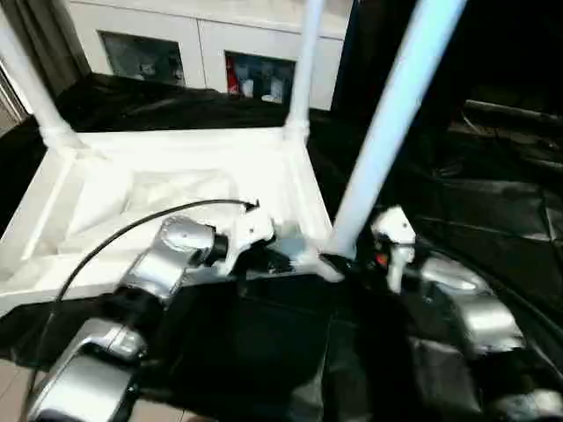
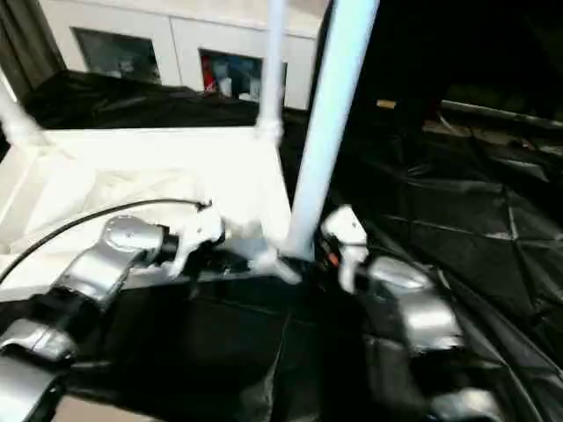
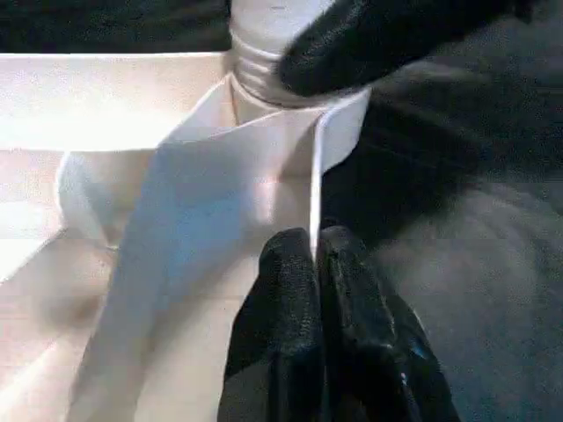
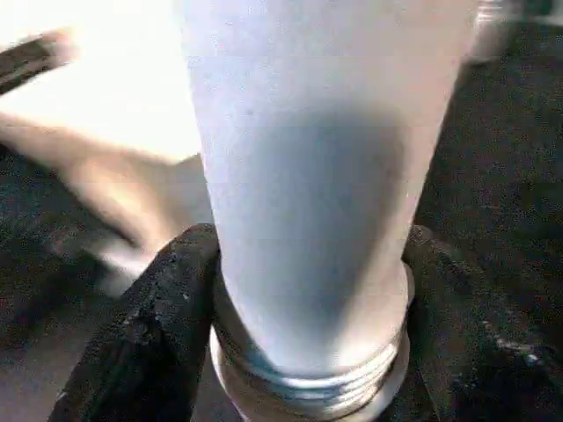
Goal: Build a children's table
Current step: Rotate leg to tighten
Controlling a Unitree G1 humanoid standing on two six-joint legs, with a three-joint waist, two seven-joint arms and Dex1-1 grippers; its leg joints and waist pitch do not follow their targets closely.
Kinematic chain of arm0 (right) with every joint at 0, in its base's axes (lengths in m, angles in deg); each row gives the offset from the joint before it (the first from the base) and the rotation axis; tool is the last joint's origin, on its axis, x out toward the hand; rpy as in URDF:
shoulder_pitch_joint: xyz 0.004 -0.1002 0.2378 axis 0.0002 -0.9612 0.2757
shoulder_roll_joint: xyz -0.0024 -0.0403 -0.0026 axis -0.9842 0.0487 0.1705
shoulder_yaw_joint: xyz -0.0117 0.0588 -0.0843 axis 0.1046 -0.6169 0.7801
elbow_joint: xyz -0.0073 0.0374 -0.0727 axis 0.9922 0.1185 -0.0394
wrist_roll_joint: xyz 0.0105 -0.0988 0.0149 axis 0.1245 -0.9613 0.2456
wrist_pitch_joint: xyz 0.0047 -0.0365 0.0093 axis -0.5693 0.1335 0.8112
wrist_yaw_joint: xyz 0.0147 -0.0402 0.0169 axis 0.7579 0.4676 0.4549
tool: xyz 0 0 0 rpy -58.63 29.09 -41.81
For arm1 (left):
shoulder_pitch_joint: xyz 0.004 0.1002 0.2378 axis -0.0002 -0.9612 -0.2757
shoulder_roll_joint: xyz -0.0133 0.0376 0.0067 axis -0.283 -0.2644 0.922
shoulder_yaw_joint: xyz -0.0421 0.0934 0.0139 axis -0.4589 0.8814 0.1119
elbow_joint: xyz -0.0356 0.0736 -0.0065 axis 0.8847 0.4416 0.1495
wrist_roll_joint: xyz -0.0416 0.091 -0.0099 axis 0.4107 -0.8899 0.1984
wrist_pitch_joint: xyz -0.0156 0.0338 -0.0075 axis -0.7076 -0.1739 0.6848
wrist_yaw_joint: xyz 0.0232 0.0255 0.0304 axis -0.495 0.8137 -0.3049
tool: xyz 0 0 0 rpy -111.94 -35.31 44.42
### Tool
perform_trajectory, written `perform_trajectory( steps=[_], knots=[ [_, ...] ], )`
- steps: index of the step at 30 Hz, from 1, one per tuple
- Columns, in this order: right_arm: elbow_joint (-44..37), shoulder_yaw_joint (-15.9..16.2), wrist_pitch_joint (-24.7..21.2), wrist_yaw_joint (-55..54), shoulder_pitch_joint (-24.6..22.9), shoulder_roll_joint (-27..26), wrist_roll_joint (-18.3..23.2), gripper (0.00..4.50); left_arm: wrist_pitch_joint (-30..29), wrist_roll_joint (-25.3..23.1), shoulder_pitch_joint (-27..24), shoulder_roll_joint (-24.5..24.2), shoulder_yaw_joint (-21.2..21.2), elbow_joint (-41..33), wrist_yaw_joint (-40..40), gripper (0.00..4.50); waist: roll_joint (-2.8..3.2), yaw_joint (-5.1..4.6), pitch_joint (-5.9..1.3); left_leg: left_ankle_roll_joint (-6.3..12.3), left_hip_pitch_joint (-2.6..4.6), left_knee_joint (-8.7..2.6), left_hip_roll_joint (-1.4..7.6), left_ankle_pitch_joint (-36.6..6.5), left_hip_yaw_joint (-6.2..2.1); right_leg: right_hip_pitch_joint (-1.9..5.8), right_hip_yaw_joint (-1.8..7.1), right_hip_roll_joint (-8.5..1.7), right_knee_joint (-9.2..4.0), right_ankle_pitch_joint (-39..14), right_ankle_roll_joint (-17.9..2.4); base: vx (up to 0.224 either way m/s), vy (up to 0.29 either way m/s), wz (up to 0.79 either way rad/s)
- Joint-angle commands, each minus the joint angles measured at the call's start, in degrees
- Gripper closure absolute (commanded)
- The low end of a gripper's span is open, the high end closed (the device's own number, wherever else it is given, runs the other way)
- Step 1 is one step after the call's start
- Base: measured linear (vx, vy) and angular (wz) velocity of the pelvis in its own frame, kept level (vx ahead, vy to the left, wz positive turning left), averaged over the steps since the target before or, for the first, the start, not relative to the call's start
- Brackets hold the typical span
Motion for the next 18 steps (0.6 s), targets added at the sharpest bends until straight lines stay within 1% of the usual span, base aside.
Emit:
perform_trajectory(
  steps=[1,2,3,4,5,6,7,8,10,11,13,14,15,16,18],
  knots=[
    [4.94,-5.11,-4.34,-12.67,0.81,-3.18,-0.41,1.78,-3.06,-0.81,1.07,2.65,-0.91,2.41,7.06,4.50,0.03,-0.11,-2.89,0.42,0.87,-4.30,3.07,-9.92,-1.00,2.35,2.76,-4.67,-4.69,-12.76,-12.67,0.000,0.000,0.00],
    [6.32,-6.15,-5.15,-16.53,1.80,-5.43,0.15,1.78,-3.66,-1.20,1.78,4.16,-0.92,3.37,9.55,4.50,0.19,-0.15,-2.89,0.18,0.79,-4.40,3.05,-10.05,-1.11,2.27,2.73,-4.69,-4.62,-12.43,-12.60,0.000,0.000,0.00],
    [7.53,-6.64,-5.42,-19.42,2.67,-7.31,0.39,1.78,-3.95,-1.53,2.32,5.46,-0.70,4.10,11.11,4.50,0.14,-0.20,-2.96,-0.33,0.77,-4.45,2.99,-10.32,-1.23,2.38,2.59,-4.63,-4.61,-12.12,-12.41,0.000,0.000,0.00],
    [8.18,-6.71,-5.33,-20.84,3.14,-8.32,0.27,1.78,-4.01,-1.72,2.58,6.11,-0.50,4.46,11.83,4.50,0.20,-0.09,-3.11,-0.36,1.01,-4.30,2.93,-10.04,-1.08,2.28,2.70,-4.67,-4.60,-10.77,-12.43,0.000,0.000,0.00],
    [9.00,-5.95,-4.96,-22.32,3.81,-9.41,-0.63,1.78,-3.77,-1.91,2.88,7.16,-0.20,4.82,12.60,4.50,0.07,-0.09,-2.94,0.02,0.76,-4.36,2.85,-10.21,-1.02,2.42,2.78,-4.67,-4.75,-10.23,-12.25,0.000,0.000,0.00],
    [9.68,-4.49,-4.32,-23.34,4.46,-10.44,-2.14,1.78,-3.27,-2.11,3.14,8.29,0.35,5.05,12.85,4.50,0.18,-0.13,-2.85,0.15,0.72,-4.37,2.82,-10.54,-0.99,2.34,2.79,-4.73,-4.83,-10.67,-12.22,0.000,0.000,0.00],
    [10.20,-2.92,-3.57,-23.76,5.03,-11.17,-3.87,1.78,-2.48,-2.41,3.46,9.27,0.69,5.51,12.95,4.50,0.10,-0.14,-2.83,0.03,0.74,-4.40,2.72,-11.31,-1.02,2.35,2.77,-4.77,-5.04,-12.19,-11.72,0.000,0.000,0.00],
    [10.37,-2.52,-3.34,-23.85,5.21,-11.34,-4.40,1.78,-2.18,-2.53,3.60,9.50,0.72,5.76,12.94,4.50,0.08,-0.16,-2.77,-0.03,0.83,-4.50,2.72,-11.75,-1.06,2.29,2.76,-4.72,-5.15,-13.10,-11.37,0.000,0.000,0.00],
    [10.27,-1.96,-2.84,-23.57,5.48,-11.63,-4.97,1.08,-1.67,-2.72,3.71,9.68,0.89,6.05,12.63,4.50,0.14,-0.16,-2.67,-0.25,0.95,-4.69,2.77,-13.37,-1.18,2.29,2.78,-4.73,-5.38,-15.36,-10.36,0.000,0.000,0.00],
    [10.27,-1.96,-2.84,-23.57,5.48,-11.63,-4.97,1.08,-1.67,-2.72,3.71,9.68,0.89,6.05,12.63,4.50,0.14,-0.15,-2.63,-0.24,1.00,-4.74,2.83,-13.81,-1.24,2.23,2.77,-4.75,-5.44,-15.82,-10.16,0.000,0.000,0.00],
    [9.95,-1.88,-2.29,-22.47,5.79,-11.28,-5.01,1.06,-1.09,-2.69,3.29,8.99,1.09,5.68,11.70,4.50,0.21,-0.15,-2.78,-0.11,0.99,-4.75,2.89,-13.57,-1.27,2.25,2.84,-4.81,-5.36,-14.81,-10.26,0.000,0.000,0.00],
    [9.96,-1.83,-2.01,-22.21,5.97,-11.02,-5.09,0.80,-1.02,-2.66,3.12,8.67,1.12,5.55,11.41,4.50,0.21,-0.14,-2.77,-0.11,0.95,-4.75,2.91,-13.42,-1.24,2.21,2.84,-4.80,-5.32,-14.29,-10.47,0.000,0.000,0.00],
    [10.02,-2.00,-1.17,-21.04,6.22,-10.57,-4.68,0.80,-0.63,-2.54,2.88,8.20,1.10,5.40,10.74,4.50,-0.05,-0.14,-2.77,0.06,0.77,-4.77,2.86,-13.06,-1.22,2.40,2.81,-4.76,-5.21,-13.39,-10.48,0.000,0.000,0.00],
    [10.05,-2.12,-0.57,-20.22,6.37,-10.29,-4.36,0.80,-0.38,-2.46,2.75,7.91,1.08,5.32,10.29,4.50,0.02,-0.14,-2.77,0.23,0.78,-4.74,2.87,-12.90,-1.23,2.43,2.82,-4.77,-5.11,-13.07,-10.63,0.000,0.000,0.00],
    [8.80,-1.83,0.73,-15.00,6.39,-8.40,-3.57,0.80,1.06,-2.17,2.07,6.48,1.03,4.87,7.88,4.50,0.07,-0.11,-2.72,0.98,0.72,-4.69,2.87,-12.68,-1.16,2.45,2.86,-4.86,-5.18,-12.94,-10.92,0.000,0.000,0.00]
  ],
)
